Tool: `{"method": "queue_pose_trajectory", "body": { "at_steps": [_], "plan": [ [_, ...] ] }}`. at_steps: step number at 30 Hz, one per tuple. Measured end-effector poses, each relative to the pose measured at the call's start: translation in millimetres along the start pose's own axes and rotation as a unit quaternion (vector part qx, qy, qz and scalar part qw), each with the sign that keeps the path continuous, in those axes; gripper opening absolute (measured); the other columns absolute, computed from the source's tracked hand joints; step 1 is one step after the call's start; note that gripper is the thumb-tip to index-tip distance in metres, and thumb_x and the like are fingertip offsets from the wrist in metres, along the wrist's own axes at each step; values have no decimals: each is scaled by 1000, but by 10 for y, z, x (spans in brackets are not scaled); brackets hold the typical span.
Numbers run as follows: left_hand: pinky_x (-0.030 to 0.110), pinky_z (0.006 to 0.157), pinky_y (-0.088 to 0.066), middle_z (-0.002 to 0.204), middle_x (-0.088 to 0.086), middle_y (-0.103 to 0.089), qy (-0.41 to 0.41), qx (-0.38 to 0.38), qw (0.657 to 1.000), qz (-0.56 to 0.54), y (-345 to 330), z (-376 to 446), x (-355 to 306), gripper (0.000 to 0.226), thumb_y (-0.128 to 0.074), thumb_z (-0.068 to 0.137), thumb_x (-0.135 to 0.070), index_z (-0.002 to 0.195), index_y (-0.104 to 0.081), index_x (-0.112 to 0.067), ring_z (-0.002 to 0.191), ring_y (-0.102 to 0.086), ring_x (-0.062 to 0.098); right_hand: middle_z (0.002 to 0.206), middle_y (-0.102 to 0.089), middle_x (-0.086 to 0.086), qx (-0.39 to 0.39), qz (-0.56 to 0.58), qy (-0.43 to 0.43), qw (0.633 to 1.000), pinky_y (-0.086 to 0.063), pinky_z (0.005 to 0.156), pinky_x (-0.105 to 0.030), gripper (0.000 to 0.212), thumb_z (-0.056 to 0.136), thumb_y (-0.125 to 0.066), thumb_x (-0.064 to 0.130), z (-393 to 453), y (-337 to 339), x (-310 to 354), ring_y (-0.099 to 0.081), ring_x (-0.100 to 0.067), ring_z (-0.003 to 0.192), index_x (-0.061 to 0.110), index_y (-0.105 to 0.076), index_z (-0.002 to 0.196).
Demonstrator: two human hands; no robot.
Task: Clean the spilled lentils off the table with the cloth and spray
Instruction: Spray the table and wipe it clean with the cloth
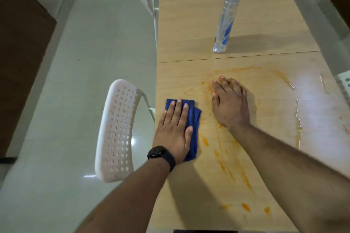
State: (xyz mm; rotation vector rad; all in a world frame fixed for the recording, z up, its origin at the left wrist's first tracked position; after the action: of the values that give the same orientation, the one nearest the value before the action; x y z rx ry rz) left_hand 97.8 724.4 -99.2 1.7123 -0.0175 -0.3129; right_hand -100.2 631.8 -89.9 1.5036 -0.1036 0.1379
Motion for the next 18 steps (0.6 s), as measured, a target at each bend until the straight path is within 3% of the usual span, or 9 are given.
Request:
{"method": "queue_pose_trajectory", "body": {
  "at_steps": [4, 10, 18],
  "plan": [
    [43, 130, -2, 174, 0, 15, 29, -17, 999, 9, 35, 87, 146, 68, -10, 107, -49, 167, 6, -20, 159, 18, 16, 165, -40, -1, -5, 5, -2, 1000, -26, 122, -49, 52, 106, -36, 40, -19, 12, 44, -32, -27, 151, 25, -49, 154],
    [44, 130, 1, 175, 7, 4, 72, -39, 997, 5, 41, 697, -154, 72, -10, 103, -49, 167, -3, -16, 161, 7, 22, 160, -47, -1, -34, 11, 14, 999, -29, 121, -49, 50, 104, -39, 40, 5, -51, -26, -36, -27, 148, 25, -55, 149],
    [44, 130, -3, 175, 2, 9, -20, -21, 1000, -10, -153, -411, -338, 66, -18, 109, -46, 167, 1, -20, 160, 14, 17, 158, -50, -2, -45, 46, 19, 998, -30, 119, -49, 46, 103, -45, 38, -25, -22, -36, -37, -26, 146, 26, -61, 144]
  ]
}}
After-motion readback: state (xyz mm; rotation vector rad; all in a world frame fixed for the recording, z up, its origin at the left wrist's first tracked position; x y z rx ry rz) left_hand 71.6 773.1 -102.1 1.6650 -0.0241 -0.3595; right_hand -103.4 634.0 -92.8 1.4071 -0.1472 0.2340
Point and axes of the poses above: each hand's wrist, its own z-axis towards the middle knuckle, its own y-axis out of the back of the hand, x = y × z, the point moved 2 cm from there along z, towards the middle knuckle
